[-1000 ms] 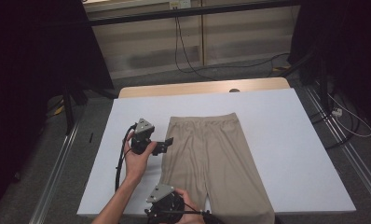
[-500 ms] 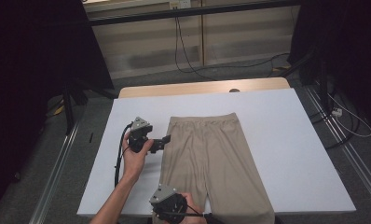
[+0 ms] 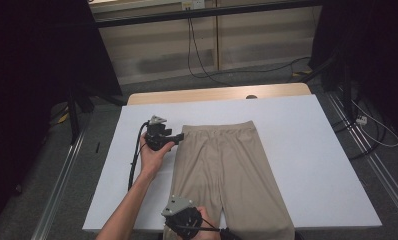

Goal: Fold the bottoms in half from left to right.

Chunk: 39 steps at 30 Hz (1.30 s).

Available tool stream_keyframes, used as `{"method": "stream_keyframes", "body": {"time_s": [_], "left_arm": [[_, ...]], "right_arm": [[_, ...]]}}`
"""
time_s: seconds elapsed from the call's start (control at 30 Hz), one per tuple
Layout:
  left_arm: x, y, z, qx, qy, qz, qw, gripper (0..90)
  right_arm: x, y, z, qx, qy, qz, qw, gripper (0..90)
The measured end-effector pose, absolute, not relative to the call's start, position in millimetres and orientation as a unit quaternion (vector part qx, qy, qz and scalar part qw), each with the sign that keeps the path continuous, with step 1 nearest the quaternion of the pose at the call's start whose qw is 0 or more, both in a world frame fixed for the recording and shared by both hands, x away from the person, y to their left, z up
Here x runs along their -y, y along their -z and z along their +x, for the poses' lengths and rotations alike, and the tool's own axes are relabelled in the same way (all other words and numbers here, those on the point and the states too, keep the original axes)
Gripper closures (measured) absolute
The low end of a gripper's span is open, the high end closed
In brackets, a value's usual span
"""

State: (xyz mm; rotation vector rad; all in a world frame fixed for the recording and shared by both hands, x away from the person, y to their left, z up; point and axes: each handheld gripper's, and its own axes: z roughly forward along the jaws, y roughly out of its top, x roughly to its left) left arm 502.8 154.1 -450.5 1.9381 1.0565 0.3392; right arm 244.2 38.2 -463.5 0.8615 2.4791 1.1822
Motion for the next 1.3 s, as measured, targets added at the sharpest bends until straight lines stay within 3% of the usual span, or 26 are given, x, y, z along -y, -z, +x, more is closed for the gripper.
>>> {"method": "stream_keyframes", "body": {"time_s": [0.07, 0.2, 0.53, 0.57, 0.6, 0.63, 0.7, 0.83, 1.3], "left_arm": [[-150.6, 454.6, 512.2, -0.438, -0.128, 0.773, 0.441, 52.5], [-144.9, 460.7, 528.1, -0.457, -0.123, 0.772, 0.424, 55.6], [-130.3, 458.6, 532.9, -0.435, -0.147, 0.802, 0.382, 63.5], [-129.5, 458.3, 532.7, -0.435, -0.143, 0.803, 0.382, 74.2], [-128.7, 457.6, 532.8, -0.432, -0.14, 0.806, 0.378, 74.2], [-127.2, 457.1, 532.3, -0.436, -0.137, 0.805, 0.379, 82.2], [-127.6, 456.4, 531.9, -0.442, -0.123, 0.803, 0.381, 86.1], [-132.9, 454.5, 532.3, -0.457, -0.096, 0.791, 0.395, 86.8], [-152.6, 420.9, 527.0, -0.479, -0.096, 0.754, 0.438, 86.9]], "right_arm": [[-38.2, 463.5, 243.9, -0.856, -0.405, 0.295, 0.131, 90.0], [-37.2, 464.8, 245.7, -0.858, -0.404, 0.292, 0.128, 90.0], [-35.2, 466.6, 247.6, -0.86, -0.403, 0.289, 0.122, 90.0], [-35.1, 466.7, 247.8, -0.858, -0.406, 0.288, 0.122, 90.0], [-35.1, 466.7, 247.8, -0.858, -0.406, 0.288, 0.122, 90.0], [-35.0, 465.7, 247.6, -0.859, -0.408, 0.286, 0.122, 90.0], [-34.8, 464.1, 247.2, -0.856, -0.413, 0.285, 0.122, 90.0], [-34.6, 461.7, 246.3, -0.854, -0.419, 0.283, 0.122, 90.0], [-32.4, 422.1, 238.9, -0.832, -0.467, 0.273, 0.124, 90.0]]}}
